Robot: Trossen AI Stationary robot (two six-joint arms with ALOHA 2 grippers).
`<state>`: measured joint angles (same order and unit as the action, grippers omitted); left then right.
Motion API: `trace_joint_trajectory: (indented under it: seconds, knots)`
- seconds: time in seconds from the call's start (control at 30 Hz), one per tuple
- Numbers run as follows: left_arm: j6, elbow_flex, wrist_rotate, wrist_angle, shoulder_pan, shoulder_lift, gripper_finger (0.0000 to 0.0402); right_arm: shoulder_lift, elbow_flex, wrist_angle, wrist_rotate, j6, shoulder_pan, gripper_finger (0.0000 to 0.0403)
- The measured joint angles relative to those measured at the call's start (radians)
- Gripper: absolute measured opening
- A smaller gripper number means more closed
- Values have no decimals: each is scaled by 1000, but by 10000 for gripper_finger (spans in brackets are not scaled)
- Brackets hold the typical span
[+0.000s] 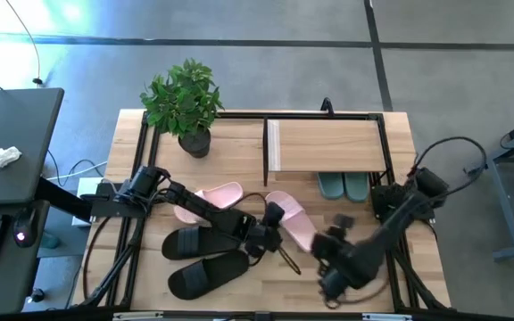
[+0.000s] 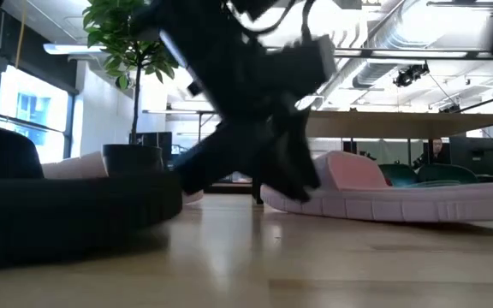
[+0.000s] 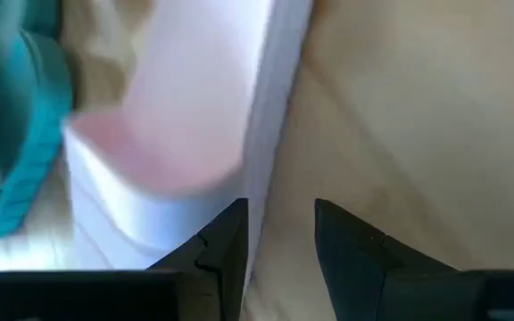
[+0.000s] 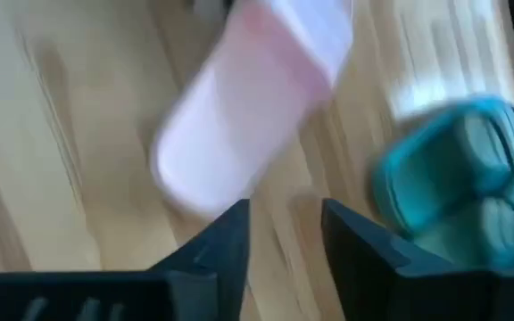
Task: Pick and place slides into the shelf
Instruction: Put the right pink slide under the shelf
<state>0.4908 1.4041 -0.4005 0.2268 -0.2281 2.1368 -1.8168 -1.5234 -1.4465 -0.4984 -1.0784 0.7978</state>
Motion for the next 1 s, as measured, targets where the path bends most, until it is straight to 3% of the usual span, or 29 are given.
trace_joint_trajectory:
  seconds: [0.3, 0.6, 1.0]
  knots:
    - [-54, 0, 19, 36, 26, 7, 115, 13, 0, 186, -51, -43, 100, 6]
    - [-42, 0, 26, 37, 21, 7, 115, 3, 0, 392, -5, 84, 73, 2]
    - [-39, 1, 40, 17, 21, 7, 115, 3, 1, 383, 12, 186, 39, 0]
